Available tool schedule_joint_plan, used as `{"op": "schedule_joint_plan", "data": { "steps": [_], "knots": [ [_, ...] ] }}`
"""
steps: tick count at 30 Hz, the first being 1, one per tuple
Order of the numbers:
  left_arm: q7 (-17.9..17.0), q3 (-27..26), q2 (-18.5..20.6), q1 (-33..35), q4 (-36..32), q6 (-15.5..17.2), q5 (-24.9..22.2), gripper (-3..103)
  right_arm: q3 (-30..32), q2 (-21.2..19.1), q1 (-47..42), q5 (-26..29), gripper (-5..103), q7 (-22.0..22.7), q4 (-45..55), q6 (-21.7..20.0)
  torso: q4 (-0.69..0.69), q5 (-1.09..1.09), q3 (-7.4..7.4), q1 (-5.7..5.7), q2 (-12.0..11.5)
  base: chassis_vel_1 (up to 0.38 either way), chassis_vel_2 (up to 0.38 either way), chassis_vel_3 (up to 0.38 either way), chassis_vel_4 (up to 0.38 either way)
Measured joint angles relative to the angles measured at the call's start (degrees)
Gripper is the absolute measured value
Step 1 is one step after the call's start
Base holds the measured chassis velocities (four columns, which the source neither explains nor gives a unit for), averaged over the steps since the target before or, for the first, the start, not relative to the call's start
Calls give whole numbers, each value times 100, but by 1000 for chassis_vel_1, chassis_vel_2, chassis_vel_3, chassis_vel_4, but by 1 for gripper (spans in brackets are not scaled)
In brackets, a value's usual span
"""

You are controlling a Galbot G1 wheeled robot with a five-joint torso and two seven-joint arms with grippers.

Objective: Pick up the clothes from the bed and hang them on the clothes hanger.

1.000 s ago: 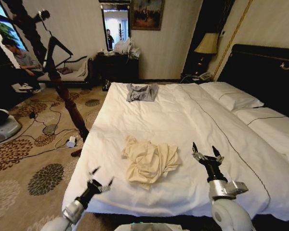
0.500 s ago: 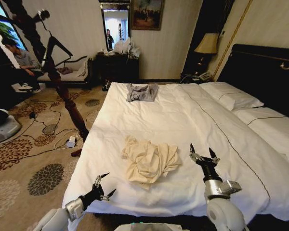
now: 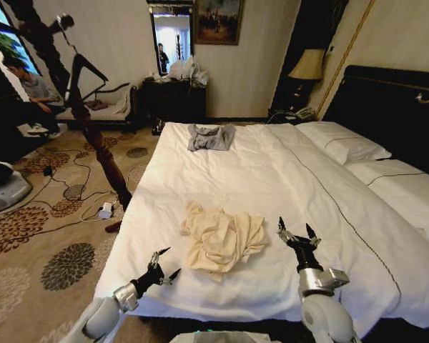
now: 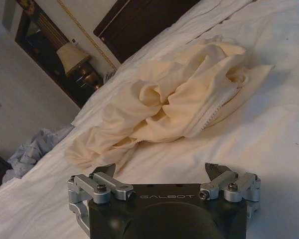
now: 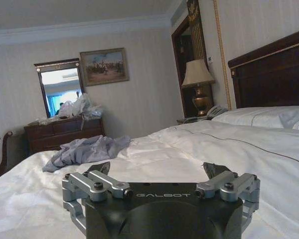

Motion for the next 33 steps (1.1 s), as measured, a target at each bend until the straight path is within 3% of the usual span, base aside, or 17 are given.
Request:
{"op": "schedule_joint_plan", "data": {
  "steps": [6,12,14,17,24,27,30,33],
  "knots": [
    [-100,246,-187,-212,77,31,28,103,17,76,-35,-101,100,-9,0,33,0,1,0,0,0,0,0,0,0],
    [-279,452,-359,-310,219,-35,187,80,-13,164,-36,-210,100,-23,-56,77,0,0,0,0,0,0,0,0,0],
    [-297,467,-371,-310,223,-46,198,80,-18,169,-31,-220,100,-25,-73,83,0,0,0,0,0,0,0,0,0],
    [-372,556,-439,-319,231,-139,293,64,-57,208,31,-252,100,-28,-155,98,1,1,0,0,0,0,0,0,0],
    [-474,642,-564,-431,282,-240,480,43,-72,214,91,-247,100,-29,-239,104,-1,0,-1,0,0,0,0,0,0],
    [-474,654,-580,-458,287,-249,520,26,-68,213,103,-229,100,-29,-267,115,-1,0,-1,0,0,0,0,0,0],
    [-482,640,-581,-440,241,-250,521,21,-68,207,90,-224,100,-29,-273,137,-1,0,0,0,0,0,0,0,0],
    [-548,591,-549,-361,108,-229,468,5,-66,188,86,-218,100,-27,-309,183,0,0,0,0,0,0,0,0,0]
  ]
}}
